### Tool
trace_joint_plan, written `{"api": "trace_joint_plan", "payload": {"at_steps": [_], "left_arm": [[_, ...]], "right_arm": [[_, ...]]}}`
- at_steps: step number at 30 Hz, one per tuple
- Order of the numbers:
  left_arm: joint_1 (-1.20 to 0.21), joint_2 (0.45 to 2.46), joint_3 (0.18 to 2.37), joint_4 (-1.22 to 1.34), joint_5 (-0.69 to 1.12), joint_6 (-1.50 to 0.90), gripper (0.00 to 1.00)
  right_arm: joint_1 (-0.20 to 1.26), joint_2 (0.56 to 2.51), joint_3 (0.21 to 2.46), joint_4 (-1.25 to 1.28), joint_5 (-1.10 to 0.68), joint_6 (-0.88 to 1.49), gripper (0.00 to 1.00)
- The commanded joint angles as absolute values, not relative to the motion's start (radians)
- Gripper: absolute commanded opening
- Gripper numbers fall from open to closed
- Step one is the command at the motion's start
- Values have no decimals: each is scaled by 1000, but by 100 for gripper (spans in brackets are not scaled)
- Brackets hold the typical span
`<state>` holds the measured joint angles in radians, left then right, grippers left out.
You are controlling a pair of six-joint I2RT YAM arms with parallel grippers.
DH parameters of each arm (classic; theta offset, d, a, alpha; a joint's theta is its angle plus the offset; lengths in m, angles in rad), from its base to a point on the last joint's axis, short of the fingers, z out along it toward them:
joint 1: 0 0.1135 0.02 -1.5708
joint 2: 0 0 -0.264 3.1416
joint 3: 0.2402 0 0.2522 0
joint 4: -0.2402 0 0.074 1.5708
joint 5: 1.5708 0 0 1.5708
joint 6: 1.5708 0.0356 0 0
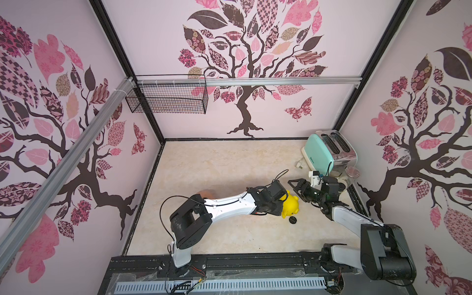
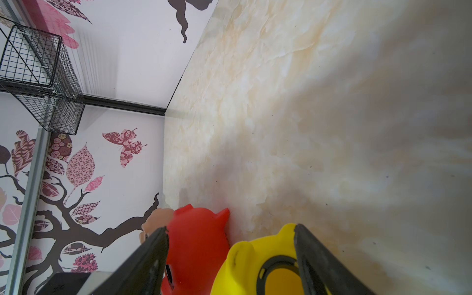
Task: Close piggy banks
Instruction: Turn over the piggy bank at the center of the board.
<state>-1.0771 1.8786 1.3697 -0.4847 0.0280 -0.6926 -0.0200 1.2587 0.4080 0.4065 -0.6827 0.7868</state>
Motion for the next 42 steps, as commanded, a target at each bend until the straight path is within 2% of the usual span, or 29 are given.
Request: {"api": "trace_joint_plan", "payload": {"at_steps": [1,35,38,42], "left_arm": [[-1077,1904,1408,-485,28,-688,30],[-1054,1997,1477,-502,26,-673,29],[-1052,1996,1476,-501,28,-674,29],[-1052,1996,1477,-499,29,-673,29]], "right_arm": [[-8,1267,426,436,-701,789,80],[17,1253,395,426,-729,779,80],[18,1251,391,418,-721,770,84],[18,1255,387,419,-720,769,84]]}}
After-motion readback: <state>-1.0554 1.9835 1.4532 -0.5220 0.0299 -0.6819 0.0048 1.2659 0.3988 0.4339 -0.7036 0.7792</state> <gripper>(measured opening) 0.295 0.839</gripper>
